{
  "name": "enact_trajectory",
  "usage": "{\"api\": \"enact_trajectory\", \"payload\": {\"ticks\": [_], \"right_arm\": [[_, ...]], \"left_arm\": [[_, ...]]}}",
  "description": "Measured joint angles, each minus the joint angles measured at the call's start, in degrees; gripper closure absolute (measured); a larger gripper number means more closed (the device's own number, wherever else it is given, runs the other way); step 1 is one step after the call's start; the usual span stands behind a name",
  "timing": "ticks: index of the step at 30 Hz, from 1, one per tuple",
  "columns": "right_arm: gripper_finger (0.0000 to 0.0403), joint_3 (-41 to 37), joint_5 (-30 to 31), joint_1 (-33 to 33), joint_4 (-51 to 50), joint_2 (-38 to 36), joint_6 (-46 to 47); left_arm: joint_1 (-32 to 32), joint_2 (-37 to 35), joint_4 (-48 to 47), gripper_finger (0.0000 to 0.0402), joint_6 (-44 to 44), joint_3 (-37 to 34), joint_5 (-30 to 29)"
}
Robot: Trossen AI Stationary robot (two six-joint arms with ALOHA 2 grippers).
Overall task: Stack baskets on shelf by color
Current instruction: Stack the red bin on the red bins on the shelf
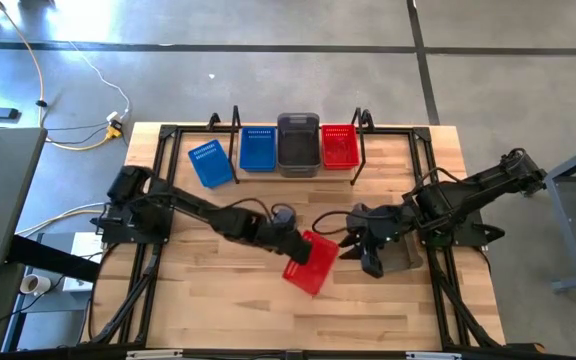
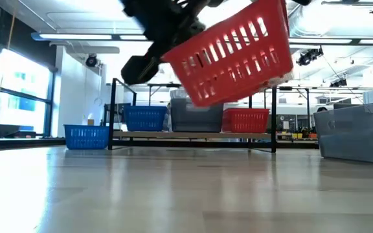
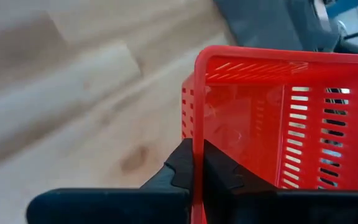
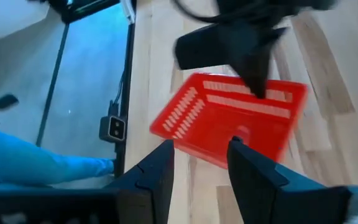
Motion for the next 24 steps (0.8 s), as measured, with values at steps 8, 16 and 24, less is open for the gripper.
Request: {"api": "enact_trajectory", "payload": {"ticks": [8,16,24], "right_arm": [[0.0269,0.00,0.83,0.00,4.24,0.00,-8.39],[0.0269,0.02,2.21,0.00,9.16,0.56,-21.44],[0.0269,0.02,8.83,-0.04,8.83,6.33,-33.24]], "left_arm": [[4.58,0.00,-16.59,0.0401,4.66,10.88,-5.38],[8.09,0.00,-25.68,0.0401,1.56,15.84,-10.04],[9.71,0.00,-26.71,0.0401,-2.01,16.31,-13.00]]}}
